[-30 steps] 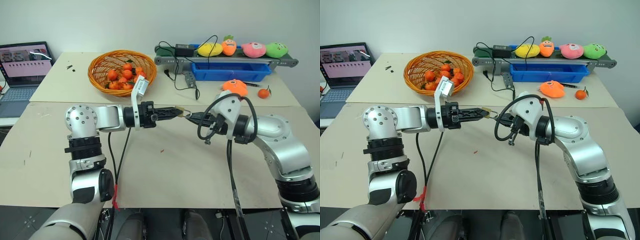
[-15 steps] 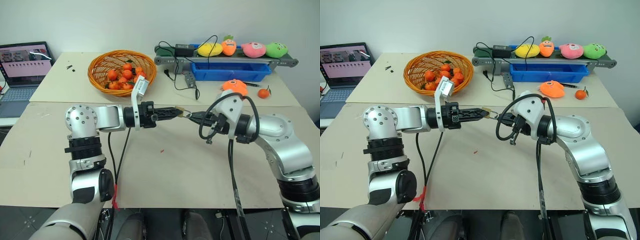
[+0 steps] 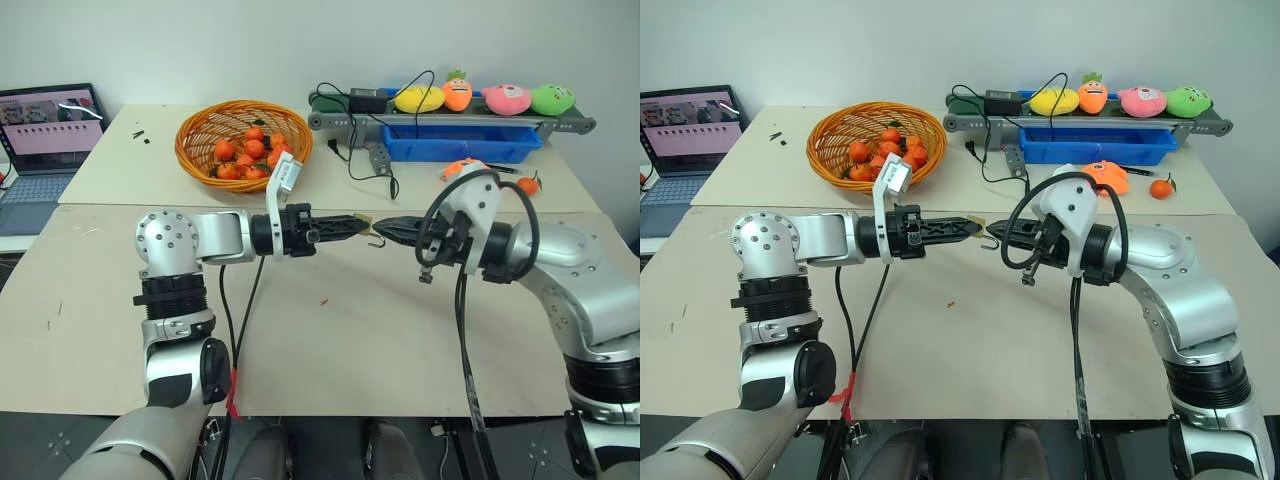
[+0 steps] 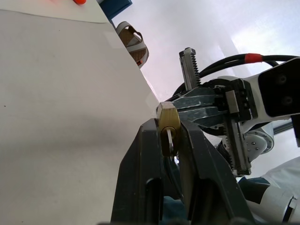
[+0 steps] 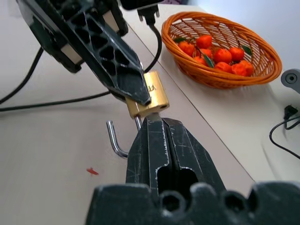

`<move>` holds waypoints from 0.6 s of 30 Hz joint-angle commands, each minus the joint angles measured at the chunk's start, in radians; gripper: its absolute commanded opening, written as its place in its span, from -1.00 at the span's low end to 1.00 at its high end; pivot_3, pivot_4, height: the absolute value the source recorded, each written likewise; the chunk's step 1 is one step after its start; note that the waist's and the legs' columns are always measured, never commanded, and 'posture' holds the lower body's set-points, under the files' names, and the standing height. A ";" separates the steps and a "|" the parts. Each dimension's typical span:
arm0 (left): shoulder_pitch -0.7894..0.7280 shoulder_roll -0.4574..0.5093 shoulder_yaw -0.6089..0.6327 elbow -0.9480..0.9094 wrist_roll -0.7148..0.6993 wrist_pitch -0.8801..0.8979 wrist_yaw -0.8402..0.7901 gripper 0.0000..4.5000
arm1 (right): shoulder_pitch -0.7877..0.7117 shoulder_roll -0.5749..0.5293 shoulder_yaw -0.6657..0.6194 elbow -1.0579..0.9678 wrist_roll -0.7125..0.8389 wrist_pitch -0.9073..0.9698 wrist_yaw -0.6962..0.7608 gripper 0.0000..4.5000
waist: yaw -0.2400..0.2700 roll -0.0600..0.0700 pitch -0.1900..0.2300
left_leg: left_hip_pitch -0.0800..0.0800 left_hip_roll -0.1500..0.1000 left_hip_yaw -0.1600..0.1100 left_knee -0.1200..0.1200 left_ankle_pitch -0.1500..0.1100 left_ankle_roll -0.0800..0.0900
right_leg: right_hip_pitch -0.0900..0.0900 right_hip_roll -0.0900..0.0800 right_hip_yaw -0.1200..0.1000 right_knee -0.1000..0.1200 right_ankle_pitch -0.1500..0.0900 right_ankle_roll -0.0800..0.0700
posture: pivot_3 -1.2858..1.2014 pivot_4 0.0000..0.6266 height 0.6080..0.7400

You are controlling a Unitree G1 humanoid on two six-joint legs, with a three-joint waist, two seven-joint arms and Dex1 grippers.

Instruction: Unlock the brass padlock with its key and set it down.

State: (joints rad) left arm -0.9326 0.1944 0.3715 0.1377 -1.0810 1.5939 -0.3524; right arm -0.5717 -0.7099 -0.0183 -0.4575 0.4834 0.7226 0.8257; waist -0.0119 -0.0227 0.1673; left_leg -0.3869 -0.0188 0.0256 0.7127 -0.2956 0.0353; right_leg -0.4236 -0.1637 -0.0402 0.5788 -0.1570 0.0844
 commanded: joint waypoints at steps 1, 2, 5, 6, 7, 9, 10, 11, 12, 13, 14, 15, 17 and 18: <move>-0.025 0.001 0.005 -0.015 -0.006 -0.012 -0.003 -0.99 | -0.025 -0.015 -0.038 -0.035 0.037 0.017 -0.006 -0.99 | 0.000 0.000 0.000 | 0.000 0.000 0.000 0.000 0.000 0.000 | 0.000 0.000 0.000 0.000 0.000 0.000 | 0.03 -0.52 1.00; -0.025 0.001 0.005 -0.015 -0.006 -0.013 -0.003 -0.99 | -0.026 -0.017 -0.037 -0.035 0.040 0.019 -0.006 -0.99 | 0.000 0.000 0.000 | 0.000 0.000 0.000 0.000 0.000 0.000 | 0.000 0.000 0.000 0.000 0.000 0.000 | 0.03 -0.52 1.00; -0.024 0.001 0.005 -0.016 -0.005 -0.014 -0.002 -0.99 | -0.025 -0.019 -0.026 -0.041 0.049 0.024 -0.006 -0.99 | 0.000 0.000 0.000 | 0.000 0.000 0.000 0.000 0.000 0.000 | 0.000 0.000 0.000 0.000 0.000 0.000 | 0.03 -0.52 1.00; -0.023 0.002 0.005 -0.017 -0.005 -0.013 -0.003 -0.99 | -0.022 -0.020 -0.023 -0.045 0.051 0.026 -0.007 -0.99 | 0.000 0.000 0.000 | 0.000 0.000 0.000 0.000 0.000 0.000 | 0.000 0.000 0.000 0.000 0.000 0.000 | 0.03 -0.52 1.00; -0.023 0.003 0.005 -0.018 -0.005 -0.013 -0.003 -0.99 | -0.019 -0.021 -0.021 -0.049 0.054 0.028 -0.007 -0.99 | 0.000 0.000 0.000 | 0.000 0.000 0.000 0.000 0.000 0.000 | 0.000 0.000 0.000 0.000 0.000 0.000 | 0.03 -0.52 1.00; -0.021 0.005 0.005 -0.019 -0.005 -0.012 -0.004 -0.99 | -0.009 -0.024 -0.021 -0.055 0.060 0.032 -0.004 -0.99 | 0.000 0.000 0.000 | 0.000 0.000 0.000 0.000 0.000 0.000 | 0.000 0.000 0.000 0.000 0.000 0.000 | 0.03 -0.52 1.00; -0.021 0.005 0.005 -0.020 -0.005 -0.012 -0.004 -0.99 | -0.005 -0.027 -0.022 -0.057 0.062 0.032 -0.002 -0.99 | 0.000 0.000 0.000 | 0.000 0.000 0.000 0.000 0.000 0.000 | 0.000 0.000 0.000 0.000 0.000 0.000 | 0.03 -0.52 1.00; -0.021 0.006 0.005 -0.020 -0.005 -0.011 -0.004 -0.99 | -0.002 -0.032 -0.024 -0.058 0.065 0.031 0.002 -0.99 | 0.000 0.000 0.000 | 0.000 0.000 0.000 0.000 0.000 0.000 | 0.000 0.000 0.000 0.000 0.000 0.000 | 0.03 -0.52 1.00; -0.020 0.007 0.006 -0.020 -0.005 -0.011 -0.004 -0.99 | 0.001 -0.037 -0.027 -0.057 0.067 0.030 0.006 -0.99 | 0.000 0.000 0.000 | 0.000 0.000 0.000 0.000 0.000 0.000 | 0.000 0.000 0.000 0.000 0.000 0.000 | 0.03 -0.52 1.00; -0.020 0.009 0.005 -0.019 -0.004 -0.011 -0.005 -0.99 | 0.002 -0.046 -0.030 -0.053 0.067 0.026 0.012 -0.99 | 0.000 0.000 0.000 | 0.000 0.000 0.000 0.000 0.000 0.000 | 0.000 0.000 0.000 0.000 0.000 0.000 | 0.03 -0.52 1.00; -0.020 0.010 0.005 -0.018 -0.004 -0.011 -0.006 -0.99 | 0.003 -0.052 -0.033 -0.048 0.067 0.023 0.016 -0.99 | 0.000 0.000 0.000 | 0.000 0.000 0.000 0.000 0.000 0.000 | 0.000 0.000 0.000 0.000 0.000 0.000 | 0.03 -0.52 1.00; -0.019 0.012 0.005 -0.017 -0.003 -0.011 -0.007 -0.99 | 0.001 -0.059 -0.037 -0.041 0.067 0.019 0.019 -0.99 | 0.000 0.000 0.000 | 0.000 0.000 0.000 0.000 0.000 0.000 | 0.000 0.000 0.000 0.000 0.000 0.000 | 0.03 -0.52 1.00; -0.020 0.018 0.001 -0.014 0.000 -0.013 -0.010 -0.99 | -0.003 -0.070 -0.046 -0.026 0.064 0.011 0.024 -0.99 | 0.000 0.000 0.000 | 0.000 0.000 0.000 0.000 0.000 0.000 | 0.000 0.000 0.000 0.000 0.000 0.000 | 0.03 -0.52 1.00; -0.022 0.021 0.001 -0.010 0.002 -0.015 -0.012 -0.99 | -0.004 -0.077 -0.049 -0.018 0.060 0.006 0.027 -0.99 | 0.000 0.000 0.000 | 0.000 0.000 0.000 0.000 0.000 0.000 | 0.000 0.000 0.000 0.000 0.000 0.000 | 0.03 -0.52 1.00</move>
State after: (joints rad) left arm -0.9326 0.2068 0.3714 0.1377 -1.0750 1.5939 -0.3511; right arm -0.5662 -0.7688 -0.0201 -0.4762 0.5353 0.7528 0.8464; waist -0.0119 -0.0227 0.1673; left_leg -0.3871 -0.0189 0.0256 0.7128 -0.2957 0.0355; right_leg -0.4236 -0.1638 -0.0402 0.5788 -0.1570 0.0844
